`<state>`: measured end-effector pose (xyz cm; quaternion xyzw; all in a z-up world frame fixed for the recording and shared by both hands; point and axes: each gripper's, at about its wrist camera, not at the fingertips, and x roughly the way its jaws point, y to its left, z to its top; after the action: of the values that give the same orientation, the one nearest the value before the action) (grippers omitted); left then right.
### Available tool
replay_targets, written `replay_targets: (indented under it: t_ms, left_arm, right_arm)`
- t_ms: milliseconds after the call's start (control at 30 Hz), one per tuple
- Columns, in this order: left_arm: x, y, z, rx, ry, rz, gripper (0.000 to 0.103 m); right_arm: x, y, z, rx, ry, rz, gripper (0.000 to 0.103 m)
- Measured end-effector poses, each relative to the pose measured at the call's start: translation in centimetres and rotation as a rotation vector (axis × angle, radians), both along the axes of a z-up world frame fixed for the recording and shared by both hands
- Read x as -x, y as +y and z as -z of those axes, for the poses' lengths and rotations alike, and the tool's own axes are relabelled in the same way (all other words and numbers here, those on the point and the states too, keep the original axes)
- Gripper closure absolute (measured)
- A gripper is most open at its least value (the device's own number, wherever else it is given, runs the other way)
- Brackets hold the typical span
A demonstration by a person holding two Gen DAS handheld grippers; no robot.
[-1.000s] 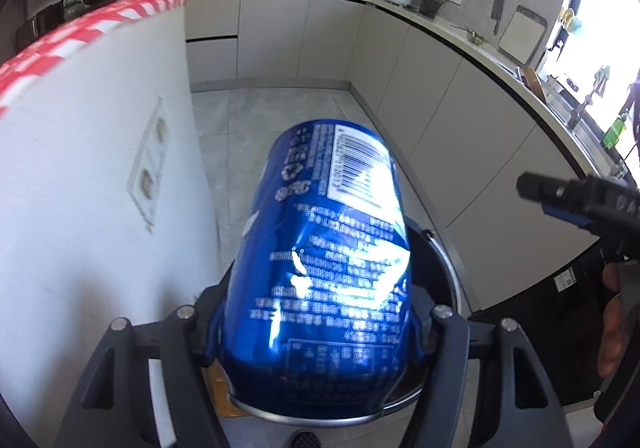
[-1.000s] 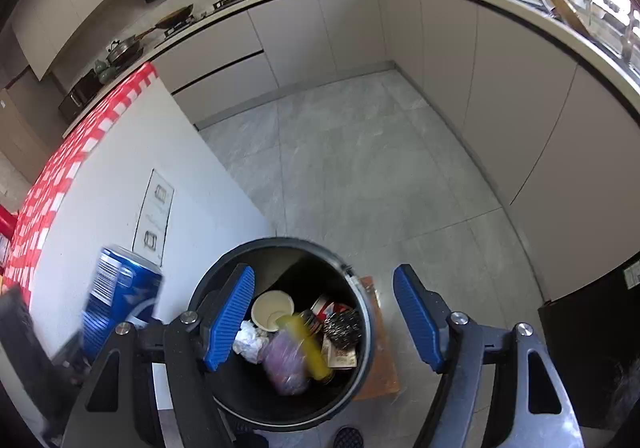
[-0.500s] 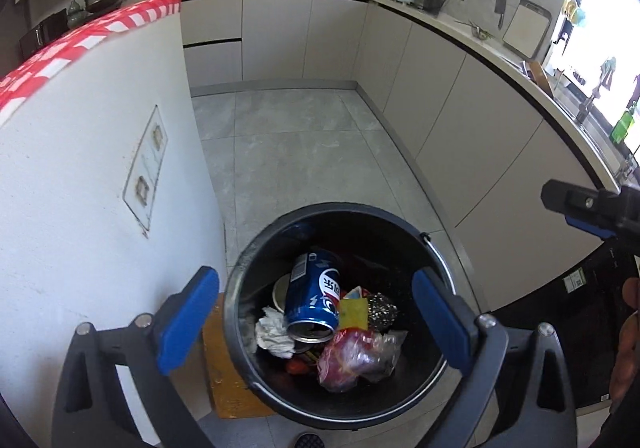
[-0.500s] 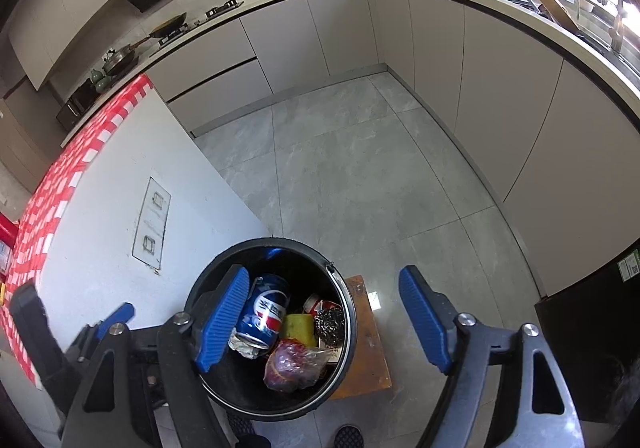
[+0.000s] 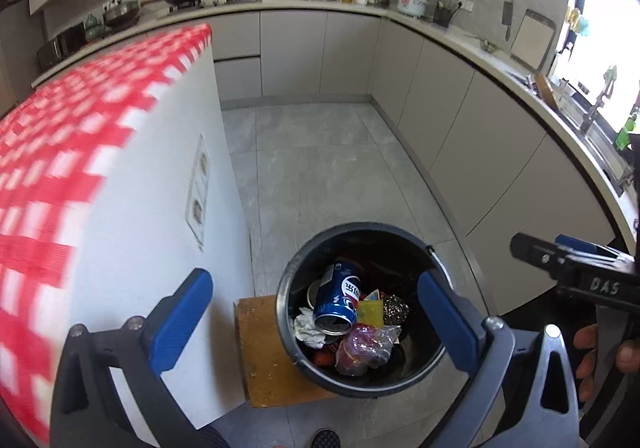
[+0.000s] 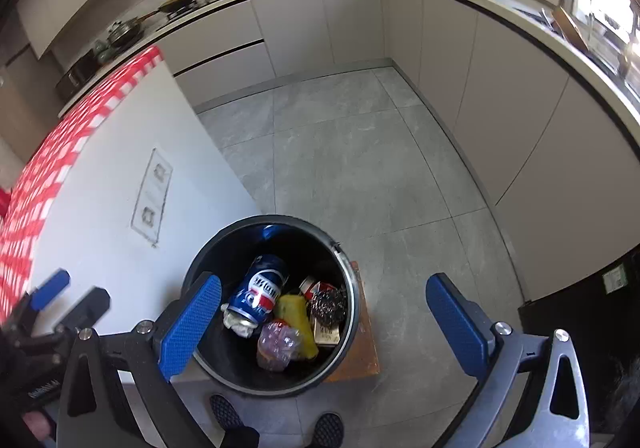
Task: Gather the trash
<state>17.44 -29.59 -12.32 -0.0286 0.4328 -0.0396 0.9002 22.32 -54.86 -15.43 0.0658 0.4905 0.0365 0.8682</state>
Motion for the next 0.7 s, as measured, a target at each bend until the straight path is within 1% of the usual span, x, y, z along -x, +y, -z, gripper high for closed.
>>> replay_targets:
  t_ms: [67,100,300,400,700]
  left_arm:
    - [1.1,0.6,-1.4,-0.012,-0.017,-0.007,0.000]
    - [1.8,1.1,-2.1,0.000,-0.019,-0.002,0.000]
    - [5.5,2.9,-4.8,-0.008,-0.042,-0.015,0.000]
    - [7.6,4.1,-6.2,0.014,-0.061,-0.023,0.000]
    - [15.4,7.8,-9.4,0.036,-0.097,-0.045,0.000]
  right_arm:
    - [1.1,0.4,-1.2,-0.005,-0.017,-0.008,0.000]
    - [1.7,0.6,-2.0,-0.001,-0.027,-0.016,0.000]
    - [6.8,2.6,-5.6,0.025,-0.052,-0.062,0.000]
    - [9.4,3.6,-7.3,0.028,-0.071,-0.078,0.000]
    - [19.1,9.1,-12.8,0.054,-0.161,-0.153,0.000]
